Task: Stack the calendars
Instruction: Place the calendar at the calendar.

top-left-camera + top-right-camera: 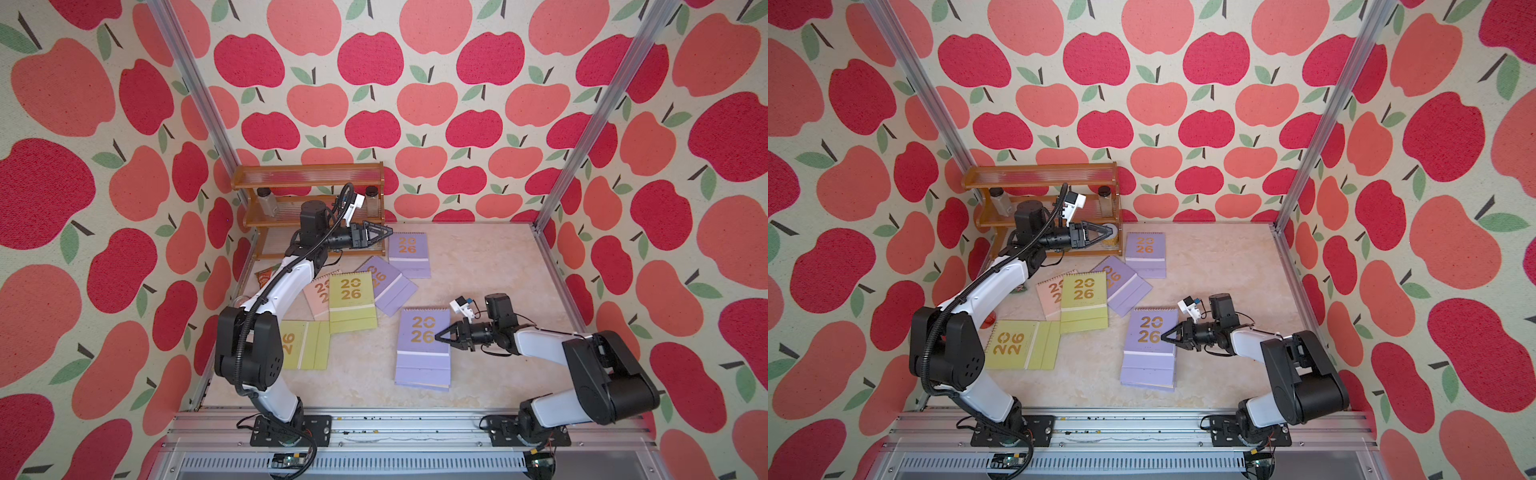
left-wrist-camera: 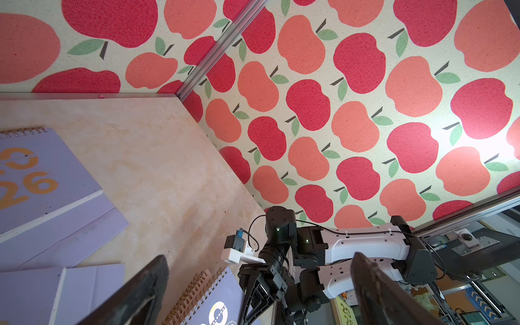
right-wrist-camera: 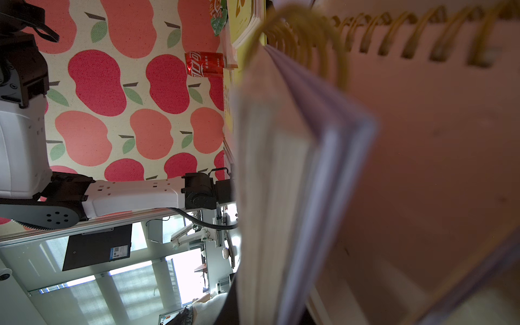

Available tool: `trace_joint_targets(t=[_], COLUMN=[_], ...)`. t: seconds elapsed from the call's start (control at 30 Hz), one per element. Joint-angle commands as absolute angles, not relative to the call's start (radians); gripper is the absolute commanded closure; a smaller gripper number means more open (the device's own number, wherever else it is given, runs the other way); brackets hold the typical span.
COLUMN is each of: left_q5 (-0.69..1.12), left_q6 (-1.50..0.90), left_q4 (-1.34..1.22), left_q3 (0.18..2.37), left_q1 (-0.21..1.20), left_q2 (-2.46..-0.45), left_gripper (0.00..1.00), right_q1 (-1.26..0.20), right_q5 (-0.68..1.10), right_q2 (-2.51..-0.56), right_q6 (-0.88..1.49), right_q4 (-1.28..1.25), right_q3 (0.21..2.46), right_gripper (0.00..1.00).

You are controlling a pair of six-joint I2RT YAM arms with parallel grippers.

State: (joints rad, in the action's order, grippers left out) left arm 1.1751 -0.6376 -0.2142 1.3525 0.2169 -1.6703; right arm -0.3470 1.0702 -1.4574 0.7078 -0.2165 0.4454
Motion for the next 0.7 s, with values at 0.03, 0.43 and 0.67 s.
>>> trace_joint_targets(t=[0.03, 0.43, 0.67], left_q5=[1.173, 1.175, 1.175], left_q6=[-0.643, -0.643, -0.646], left_q4=[-0.239, -0.240, -0.243], left_q3=[1.359, 1.359, 1.359], left_q1=[0.222, 0.224, 0.227], left_q2=[-1.685, -1.687, -1.689], left_gripper=[0.01, 0.01, 0.01], right_q1=[-0.354, -0.354, -0.354], right_q5=[1.081, 1.048, 1.029], right_q2=[-1.466, -1.478, -1.473], right_q6=[0.691, 0.670, 0.654], right_q4=[-0.245, -0.201, -0.164], right_q3=[0.436, 0.441, 0.449], right_gripper=[1.00, 0.80, 0.56])
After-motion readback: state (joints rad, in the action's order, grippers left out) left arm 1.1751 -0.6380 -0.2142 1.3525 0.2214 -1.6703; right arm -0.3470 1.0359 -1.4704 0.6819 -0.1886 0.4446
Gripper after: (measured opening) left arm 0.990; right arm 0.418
